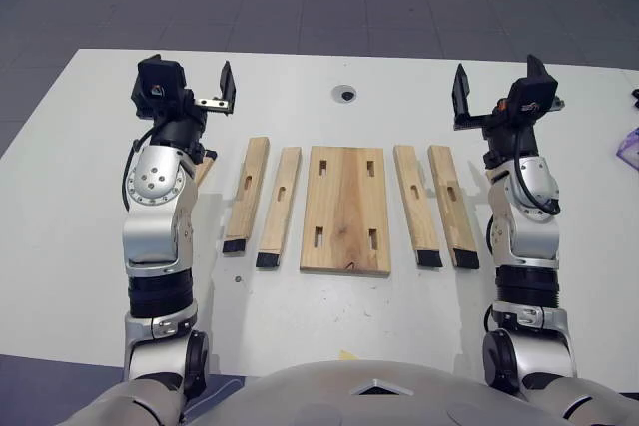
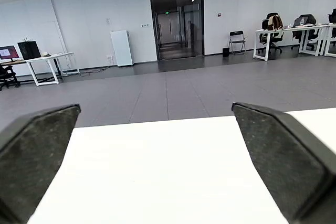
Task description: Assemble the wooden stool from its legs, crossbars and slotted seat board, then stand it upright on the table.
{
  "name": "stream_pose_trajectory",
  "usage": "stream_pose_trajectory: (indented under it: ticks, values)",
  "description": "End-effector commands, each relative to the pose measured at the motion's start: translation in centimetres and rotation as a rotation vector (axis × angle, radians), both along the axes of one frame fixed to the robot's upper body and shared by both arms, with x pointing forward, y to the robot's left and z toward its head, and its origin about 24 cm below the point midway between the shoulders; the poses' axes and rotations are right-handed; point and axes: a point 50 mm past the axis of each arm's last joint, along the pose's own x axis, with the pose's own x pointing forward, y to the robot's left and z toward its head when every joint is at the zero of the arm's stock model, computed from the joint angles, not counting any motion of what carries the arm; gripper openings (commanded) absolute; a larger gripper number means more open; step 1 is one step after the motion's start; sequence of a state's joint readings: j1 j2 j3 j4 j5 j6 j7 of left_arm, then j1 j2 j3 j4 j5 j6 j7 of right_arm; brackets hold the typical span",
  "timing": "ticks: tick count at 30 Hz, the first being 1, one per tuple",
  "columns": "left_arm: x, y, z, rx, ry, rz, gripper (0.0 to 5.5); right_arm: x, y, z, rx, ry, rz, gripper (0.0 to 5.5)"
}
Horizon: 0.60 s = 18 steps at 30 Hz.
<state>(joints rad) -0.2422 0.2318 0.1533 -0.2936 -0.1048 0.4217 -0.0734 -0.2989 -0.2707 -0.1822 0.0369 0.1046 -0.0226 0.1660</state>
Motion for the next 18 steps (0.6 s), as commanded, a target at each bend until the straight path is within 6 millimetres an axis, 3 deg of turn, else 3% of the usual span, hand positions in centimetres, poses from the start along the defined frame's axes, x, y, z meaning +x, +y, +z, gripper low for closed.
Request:
stream_pose_trajectory:
  ticks: [1,7,17,18]
  values:
    - [-1.0,1.8,-1.5,-0.051,0.143,-0.009,5.4,-0.6,-0.8,-0.3,-0.026,0.031,-0.004,5.38]
    - [-2.8,4.8,-6.0,-0.043,0.449,-0.085,5.4,-0.2,-1.6,0.2,-0.047,0.027,-0.011,5.38]
    - [-3.0,8.2,-8.7,0.086,0.646,-0.174,5.4,-0.8,-1.6,-0.3,-0.031,0.033,-0.036,5.38]
    - [-3.1,8.3,-9.2,0.092,0.682,-0.2,5.19,-0.8,-1.6,-0.5,-0.029,0.035,-0.035,5.4]
